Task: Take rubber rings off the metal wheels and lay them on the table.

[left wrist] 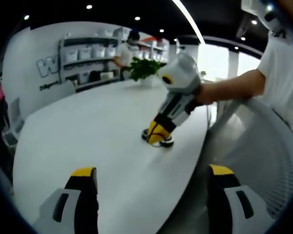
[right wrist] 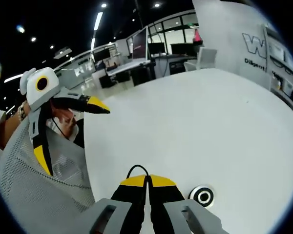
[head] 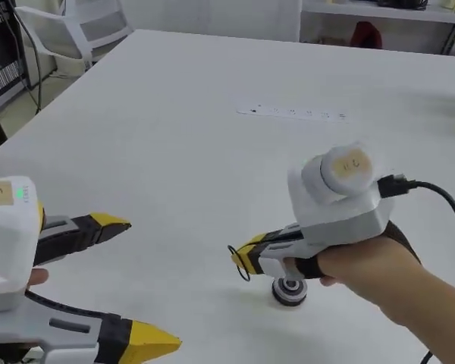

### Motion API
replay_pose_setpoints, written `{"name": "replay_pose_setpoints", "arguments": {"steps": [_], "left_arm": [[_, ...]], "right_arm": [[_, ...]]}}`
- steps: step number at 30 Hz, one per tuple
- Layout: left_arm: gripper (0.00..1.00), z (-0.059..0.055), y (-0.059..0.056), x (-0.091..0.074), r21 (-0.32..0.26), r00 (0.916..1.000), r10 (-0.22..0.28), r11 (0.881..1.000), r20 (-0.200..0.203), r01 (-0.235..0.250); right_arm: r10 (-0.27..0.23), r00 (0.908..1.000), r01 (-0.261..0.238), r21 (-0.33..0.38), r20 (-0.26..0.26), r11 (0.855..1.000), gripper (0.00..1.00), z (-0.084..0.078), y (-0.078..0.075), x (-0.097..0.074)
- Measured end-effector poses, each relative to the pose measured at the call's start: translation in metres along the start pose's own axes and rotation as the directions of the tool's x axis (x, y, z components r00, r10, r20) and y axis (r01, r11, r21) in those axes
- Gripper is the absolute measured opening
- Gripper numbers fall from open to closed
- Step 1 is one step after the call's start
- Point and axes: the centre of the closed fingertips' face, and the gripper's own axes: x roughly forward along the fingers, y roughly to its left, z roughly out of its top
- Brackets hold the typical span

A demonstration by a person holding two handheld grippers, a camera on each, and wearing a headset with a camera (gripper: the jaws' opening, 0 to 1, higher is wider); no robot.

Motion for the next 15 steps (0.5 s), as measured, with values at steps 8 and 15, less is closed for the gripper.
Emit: {"name": "replay_pose_setpoints", "arguments": {"steps": [8,15], "left_arm": [[0.94,-0.002,0.000,0.000,0.008,0.9999,0.003,1.000,-0.014,-0.003],[0.93,-0.002,0.002,0.000,-0.002,0.9999,0.011,1.000,-0.009,-0.011]], "right_arm": [[-0.046,0.9981,0.046,0.003,-0.042,0.999,0.00,-0.017,-0.009,0.009],[-0.052,0.9960,0.050,-0.024,-0.073,0.998,0.00,-0.027,-0.007,0.013]]}}
